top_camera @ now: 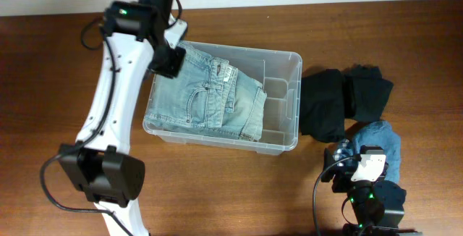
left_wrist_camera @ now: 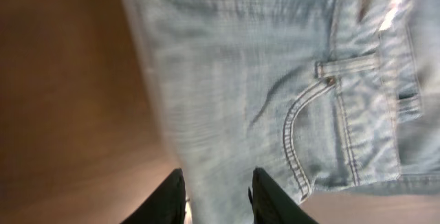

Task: Pack container
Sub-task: 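Lower the light-blue jeans onto the dark jeans and press flat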

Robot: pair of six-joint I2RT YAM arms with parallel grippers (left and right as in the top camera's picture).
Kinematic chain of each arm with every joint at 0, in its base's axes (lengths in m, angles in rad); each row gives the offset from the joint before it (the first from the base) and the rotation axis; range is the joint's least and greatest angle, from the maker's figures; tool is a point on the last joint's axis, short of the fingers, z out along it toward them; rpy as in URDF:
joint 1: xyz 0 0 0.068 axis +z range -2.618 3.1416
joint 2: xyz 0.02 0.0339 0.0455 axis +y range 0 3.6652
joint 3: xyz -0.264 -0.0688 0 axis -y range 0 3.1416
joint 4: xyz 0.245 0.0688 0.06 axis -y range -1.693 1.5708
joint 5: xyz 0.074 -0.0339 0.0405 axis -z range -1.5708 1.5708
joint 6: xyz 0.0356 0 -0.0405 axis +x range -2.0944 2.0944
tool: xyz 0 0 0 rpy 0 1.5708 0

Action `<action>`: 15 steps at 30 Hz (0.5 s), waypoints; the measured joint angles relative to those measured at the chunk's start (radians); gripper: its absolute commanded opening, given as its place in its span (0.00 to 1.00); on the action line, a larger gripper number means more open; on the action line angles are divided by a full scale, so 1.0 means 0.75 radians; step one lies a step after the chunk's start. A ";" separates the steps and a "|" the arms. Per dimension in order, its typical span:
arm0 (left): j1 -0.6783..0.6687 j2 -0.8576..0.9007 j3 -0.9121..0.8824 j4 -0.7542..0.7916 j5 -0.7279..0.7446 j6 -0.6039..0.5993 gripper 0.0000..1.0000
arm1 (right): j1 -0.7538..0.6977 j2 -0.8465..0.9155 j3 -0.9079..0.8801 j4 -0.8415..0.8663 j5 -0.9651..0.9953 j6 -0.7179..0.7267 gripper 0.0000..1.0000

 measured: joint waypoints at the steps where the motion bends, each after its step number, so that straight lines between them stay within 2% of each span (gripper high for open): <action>1: 0.000 0.002 -0.065 0.045 0.003 -0.007 0.32 | 0.000 -0.001 0.000 0.000 0.000 -0.001 0.98; 2: 0.000 0.009 -0.208 0.150 0.009 -0.021 0.31 | 0.000 -0.001 0.000 -0.001 0.000 0.001 0.98; 3: 0.000 0.015 -0.228 0.159 0.011 -0.022 0.31 | 0.000 -0.001 0.000 -0.001 0.000 0.000 0.98; 6: -0.001 0.017 -0.430 0.357 0.024 -0.035 0.32 | 0.000 -0.001 0.000 -0.001 0.000 0.001 0.98; 12: -0.028 0.017 -0.580 0.512 0.031 -0.037 0.33 | 0.000 -0.001 0.000 -0.001 -0.001 0.000 0.98; 15: -0.052 0.017 -0.621 0.574 0.021 -0.039 0.31 | 0.000 -0.001 0.000 -0.001 0.000 0.000 0.98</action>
